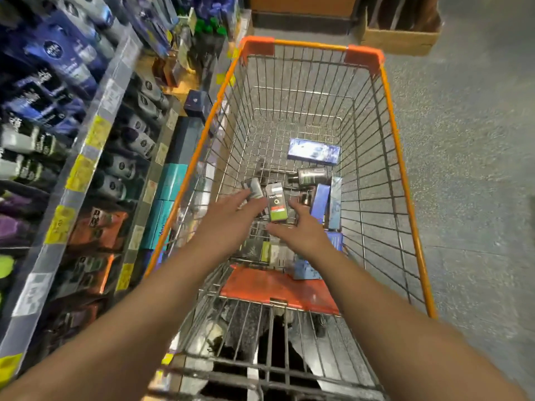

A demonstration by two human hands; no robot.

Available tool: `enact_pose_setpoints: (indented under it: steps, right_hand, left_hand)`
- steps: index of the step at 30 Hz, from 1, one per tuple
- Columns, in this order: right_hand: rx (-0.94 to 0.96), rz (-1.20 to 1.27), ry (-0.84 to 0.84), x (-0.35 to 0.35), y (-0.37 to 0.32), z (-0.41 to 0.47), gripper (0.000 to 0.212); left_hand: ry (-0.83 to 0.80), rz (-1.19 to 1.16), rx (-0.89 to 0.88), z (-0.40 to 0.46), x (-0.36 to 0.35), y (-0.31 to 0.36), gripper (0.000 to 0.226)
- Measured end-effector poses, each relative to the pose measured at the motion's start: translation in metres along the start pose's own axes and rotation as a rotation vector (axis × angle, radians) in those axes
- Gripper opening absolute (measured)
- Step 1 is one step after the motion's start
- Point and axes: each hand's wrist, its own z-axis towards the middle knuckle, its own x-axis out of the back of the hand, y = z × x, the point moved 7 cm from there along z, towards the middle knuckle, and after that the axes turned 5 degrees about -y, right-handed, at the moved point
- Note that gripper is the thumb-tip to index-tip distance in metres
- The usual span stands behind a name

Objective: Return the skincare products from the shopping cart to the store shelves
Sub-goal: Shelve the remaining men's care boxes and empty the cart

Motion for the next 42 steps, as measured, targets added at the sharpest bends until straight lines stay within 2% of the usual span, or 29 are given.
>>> enact_pose_setpoints:
  steps: [2,4,5,7,9,12,15,17,19,22,27,31,35,37,39,41,42]
  right_hand:
    - [-0.038,-0.008,0.040,-0.008,0.020,0.029,0.089]
    - [-0.049,-0.011,0.086,-0.016,0.039,0.058,0.079]
    - [-0.049,-0.022,0.108,-0.020,0.047,0.072,0.072]
    - [-0.056,-0.082,0.129,-0.029,0.061,0.096,0.064]
    - [-0.071,-0.165,0.142,-0.036,0.070,0.118,0.070]
    - [-0.096,-0.259,0.161,-0.046,0.085,0.148,0.090]
    - [-0.145,-0.363,0.133,-0.053,0.091,0.165,0.087]
    - [-0.154,-0.403,0.124,-0.054,0.089,0.174,0.083]
    - [-0.164,-0.361,0.116,-0.056,0.089,0.183,0.081]
    - [-0.201,-0.294,0.137,-0.054,0.094,0.192,0.080]
    - [-0.271,-0.305,0.165,-0.054,0.099,0.205,0.064]
    - [-0.288,-0.227,0.169,-0.057,0.099,0.200,0.082]
    - [-0.304,-0.036,0.183,-0.059,0.094,0.174,0.078]
    - [-0.287,0.037,0.196,-0.061,0.085,0.154,0.077]
    - [-0.259,0.096,0.189,-0.062,0.072,0.136,0.060]
    - [-0.213,0.146,0.201,-0.060,0.055,0.118,0.022]
    - [-0.175,0.167,0.215,-0.060,0.045,0.110,0.021]
  left_hand:
    - [-0.050,0.058,0.017,0.027,-0.017,-0.010,0.067]
    - [-0.098,0.166,0.023,0.051,-0.035,-0.025,0.048]
    - [-0.092,0.166,0.047,0.062,-0.040,-0.034,0.046]
    - [-0.091,0.156,0.072,0.077,-0.050,-0.048,0.059]
    - [-0.041,0.185,0.080,0.092,-0.056,-0.059,0.072]
    - [-0.035,0.182,0.145,0.107,-0.066,-0.074,0.072]
    - [-0.068,0.189,0.163,0.122,-0.078,-0.078,0.052]
    - [-0.082,0.175,0.199,0.129,-0.082,-0.079,0.060]
    - [-0.090,0.158,0.211,0.132,-0.084,-0.076,0.064]
    - [-0.075,0.096,0.227,0.132,-0.081,-0.075,0.045]
    - [-0.087,0.076,0.206,0.134,-0.078,-0.087,0.055]
    - [-0.118,0.066,0.212,0.127,-0.077,-0.092,0.057]
    - [-0.101,0.051,0.245,0.121,-0.073,-0.088,0.057]
    - [-0.125,0.112,0.283,0.115,-0.071,-0.084,0.049]
    - [-0.078,0.092,0.319,0.107,-0.065,-0.078,0.041]
    - [-0.071,0.111,0.288,0.098,-0.058,-0.066,0.040]
    - [-0.050,0.107,0.241,0.093,-0.052,-0.058,0.040]
